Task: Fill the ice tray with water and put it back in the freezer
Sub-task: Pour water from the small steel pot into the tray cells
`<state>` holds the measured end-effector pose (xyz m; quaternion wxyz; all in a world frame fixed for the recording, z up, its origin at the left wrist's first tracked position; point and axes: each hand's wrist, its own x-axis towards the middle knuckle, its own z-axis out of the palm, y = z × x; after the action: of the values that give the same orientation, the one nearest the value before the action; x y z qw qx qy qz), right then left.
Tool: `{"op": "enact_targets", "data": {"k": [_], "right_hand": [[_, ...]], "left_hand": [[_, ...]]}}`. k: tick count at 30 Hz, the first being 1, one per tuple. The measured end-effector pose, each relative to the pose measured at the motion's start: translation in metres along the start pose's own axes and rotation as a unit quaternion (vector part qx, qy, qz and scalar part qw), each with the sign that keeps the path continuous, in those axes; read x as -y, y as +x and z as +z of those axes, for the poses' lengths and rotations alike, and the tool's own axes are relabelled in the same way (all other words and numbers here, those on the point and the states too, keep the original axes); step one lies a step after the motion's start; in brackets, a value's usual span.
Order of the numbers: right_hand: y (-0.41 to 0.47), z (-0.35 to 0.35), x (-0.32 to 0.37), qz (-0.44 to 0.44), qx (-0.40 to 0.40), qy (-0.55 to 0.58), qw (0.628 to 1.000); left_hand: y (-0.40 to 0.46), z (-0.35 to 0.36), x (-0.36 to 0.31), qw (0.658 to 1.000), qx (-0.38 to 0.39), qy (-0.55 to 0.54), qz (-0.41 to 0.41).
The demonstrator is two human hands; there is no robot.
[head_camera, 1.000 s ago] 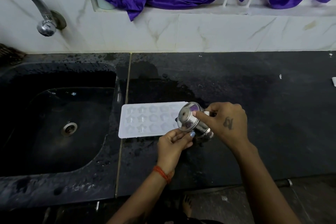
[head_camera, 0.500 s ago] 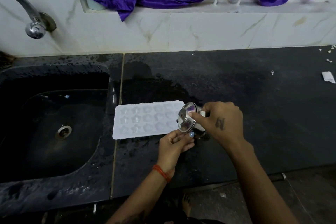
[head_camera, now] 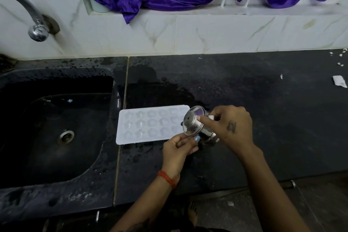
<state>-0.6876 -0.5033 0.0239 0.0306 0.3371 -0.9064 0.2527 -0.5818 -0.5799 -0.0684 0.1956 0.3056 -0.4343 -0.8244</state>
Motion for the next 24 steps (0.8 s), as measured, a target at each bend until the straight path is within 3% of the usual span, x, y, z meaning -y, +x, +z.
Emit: {"op": "enact_targets", "data": {"k": [9,24], "right_hand": [[-0.001,-0.006,-0.011,0.034,-0.016,0.04,0.999],[-0.002,-0.01,-0.014,0.0,-0.01,-0.05,0.999]], "left_hand": [[0.001,0.008,0.001,1.0,0.0,0.011,0.017],[0.004,0.017,0.012,0.998,0.05,-0.013,-0.033]]}}
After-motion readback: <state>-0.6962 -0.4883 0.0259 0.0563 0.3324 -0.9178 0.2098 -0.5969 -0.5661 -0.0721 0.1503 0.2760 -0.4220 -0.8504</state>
